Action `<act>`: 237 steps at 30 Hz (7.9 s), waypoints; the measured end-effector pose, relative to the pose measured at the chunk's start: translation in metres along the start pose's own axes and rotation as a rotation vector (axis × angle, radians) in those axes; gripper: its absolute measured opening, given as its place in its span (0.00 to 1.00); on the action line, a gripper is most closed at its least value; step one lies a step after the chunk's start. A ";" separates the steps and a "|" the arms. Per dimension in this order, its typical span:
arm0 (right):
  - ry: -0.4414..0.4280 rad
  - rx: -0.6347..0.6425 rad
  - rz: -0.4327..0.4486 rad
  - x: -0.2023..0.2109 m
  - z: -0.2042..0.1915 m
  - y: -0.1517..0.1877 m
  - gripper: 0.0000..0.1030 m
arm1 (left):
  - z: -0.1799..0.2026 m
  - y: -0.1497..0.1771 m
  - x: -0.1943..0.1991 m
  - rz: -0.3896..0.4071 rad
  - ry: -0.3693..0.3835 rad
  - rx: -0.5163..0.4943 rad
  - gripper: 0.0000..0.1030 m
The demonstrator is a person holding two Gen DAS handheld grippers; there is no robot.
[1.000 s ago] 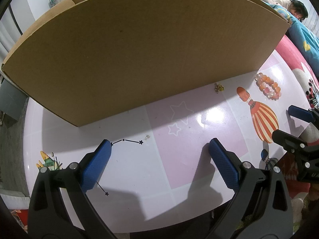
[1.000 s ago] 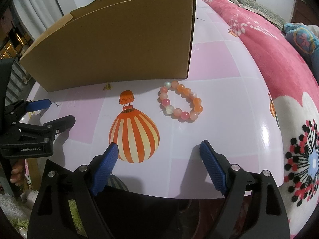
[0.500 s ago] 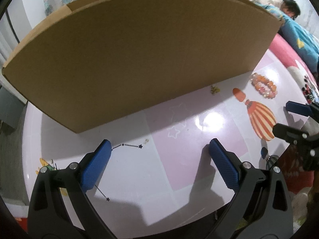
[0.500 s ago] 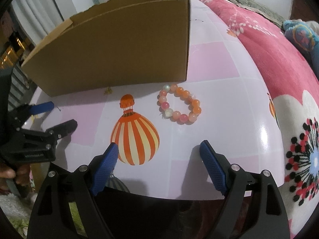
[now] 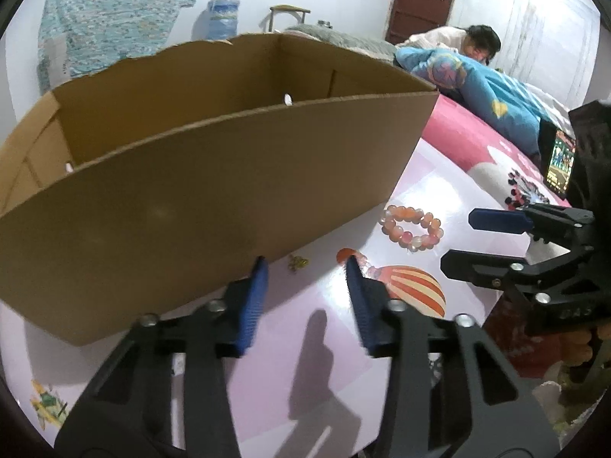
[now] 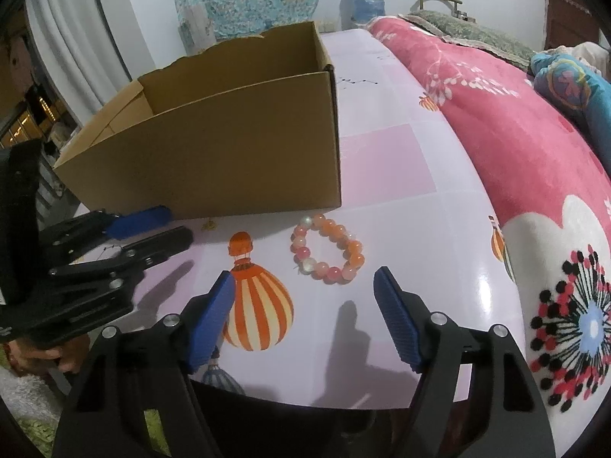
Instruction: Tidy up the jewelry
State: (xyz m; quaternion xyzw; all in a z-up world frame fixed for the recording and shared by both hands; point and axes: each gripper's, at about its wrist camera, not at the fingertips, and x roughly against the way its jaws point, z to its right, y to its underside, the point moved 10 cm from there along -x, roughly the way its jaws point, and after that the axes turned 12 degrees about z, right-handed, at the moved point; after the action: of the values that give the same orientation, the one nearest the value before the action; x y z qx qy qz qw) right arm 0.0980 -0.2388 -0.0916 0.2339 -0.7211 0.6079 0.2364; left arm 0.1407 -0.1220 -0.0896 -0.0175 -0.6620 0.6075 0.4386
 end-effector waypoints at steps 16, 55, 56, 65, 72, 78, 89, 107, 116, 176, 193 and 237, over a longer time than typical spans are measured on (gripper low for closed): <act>-0.013 -0.051 -0.019 -0.014 0.016 0.001 0.70 | 0.002 0.009 -0.029 -0.034 -0.104 -0.115 0.06; -0.012 0.035 -0.081 -0.048 -0.006 -0.011 0.10 | 0.005 -0.010 0.041 0.077 -0.079 -0.079 0.00; -0.013 0.024 -0.072 -0.045 -0.004 -0.012 0.10 | 0.006 -0.013 0.044 0.087 -0.076 -0.079 0.00; -0.093 -0.126 0.113 0.025 0.011 -0.071 0.09 | 0.018 -0.056 0.087 0.212 0.034 -0.039 0.00; -0.169 -0.113 0.282 0.077 -0.001 -0.134 0.09 | 0.020 -0.109 0.109 0.331 0.059 -0.052 0.00; -0.300 -0.106 0.338 0.076 -0.028 -0.180 0.09 | 0.003 -0.127 0.073 0.260 0.078 0.002 0.00; -0.379 -0.082 0.119 -0.024 -0.048 -0.175 0.09 | -0.033 -0.079 -0.027 -0.107 0.094 0.241 0.01; -0.216 0.094 -0.117 -0.076 -0.039 -0.157 0.11 | -0.069 -0.080 0.003 -0.027 0.035 0.299 0.24; -0.185 0.010 -0.011 -0.044 -0.009 -0.178 0.25 | -0.107 -0.100 0.075 0.149 -0.078 0.298 0.55; 0.136 -0.039 0.295 0.132 0.021 -0.066 0.94 | -0.059 -0.055 0.194 0.204 -0.523 0.245 0.92; 0.141 -0.012 0.168 0.100 -0.015 -0.029 0.94 | -0.031 -0.004 0.160 0.082 -0.570 0.257 0.92; 0.118 -0.021 0.107 0.079 -0.027 -0.035 0.94 | -0.036 -0.005 0.148 0.005 -0.611 0.257 0.92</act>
State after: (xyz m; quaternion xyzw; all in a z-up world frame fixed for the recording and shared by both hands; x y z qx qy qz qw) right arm 0.0601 -0.2217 -0.0113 0.1565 -0.7236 0.6249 0.2481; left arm 0.0740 -0.0127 -0.0071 0.2192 -0.6810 0.6642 0.2169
